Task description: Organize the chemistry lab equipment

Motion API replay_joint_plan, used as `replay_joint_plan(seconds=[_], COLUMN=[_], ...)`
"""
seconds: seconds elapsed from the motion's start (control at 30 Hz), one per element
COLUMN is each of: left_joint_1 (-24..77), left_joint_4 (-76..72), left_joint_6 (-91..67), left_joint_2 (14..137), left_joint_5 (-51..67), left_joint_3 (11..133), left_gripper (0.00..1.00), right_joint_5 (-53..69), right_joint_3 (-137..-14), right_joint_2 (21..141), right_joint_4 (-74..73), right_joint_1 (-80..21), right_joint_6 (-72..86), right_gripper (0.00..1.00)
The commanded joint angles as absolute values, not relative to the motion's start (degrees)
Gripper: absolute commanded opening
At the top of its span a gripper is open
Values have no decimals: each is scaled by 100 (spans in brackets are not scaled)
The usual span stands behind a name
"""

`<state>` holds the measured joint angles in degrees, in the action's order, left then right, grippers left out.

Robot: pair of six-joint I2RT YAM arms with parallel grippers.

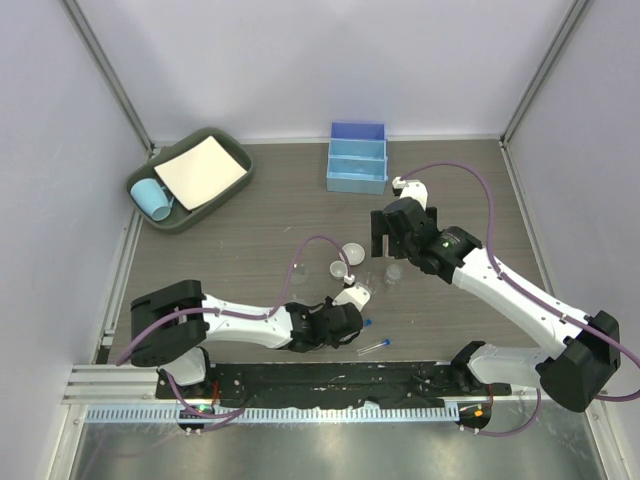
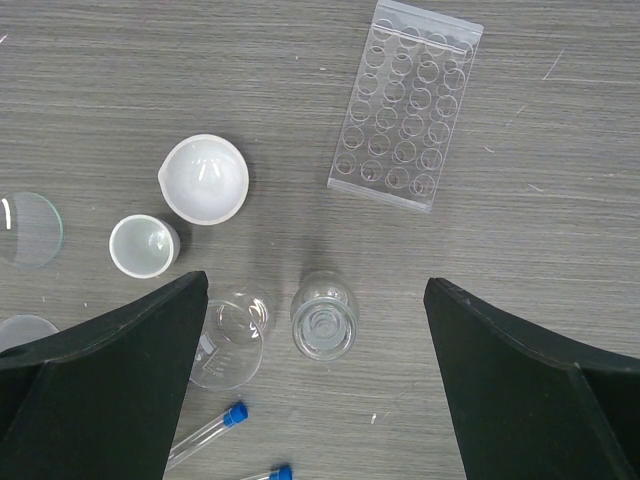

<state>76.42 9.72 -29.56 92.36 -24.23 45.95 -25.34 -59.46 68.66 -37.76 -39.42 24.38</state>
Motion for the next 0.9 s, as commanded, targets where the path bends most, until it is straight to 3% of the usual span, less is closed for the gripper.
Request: replay_joint_plan(seconds=[0.0,0.23,0.43,0.87], left_joint_1=[7620,7611,7418,6259], left_joint_4=[1257,1836,2013,976], left_joint_6=[-2979,-2804,-2479,-2171], left_joint_2=[9255,8360,7279,6047], left_joint_5=[-2312,-2136,-1259,1923], left_joint_3=[4588,4781,4878,4535], left_gripper=[0,0,0,0], right_joint_5=[-2558,-2400,-1926,1993], right_joint_3=[-5959,-6038,-6091,-5766], right_joint_2=[6750,6478,6056,4712], right_joint_4=[-3691,-3876,-4060,-4122], right_joint_1=[-3982,-4008,-4008,-4008], right_joint_6=[2514,2505,2487,2759], right_gripper=[96,95,95,89])
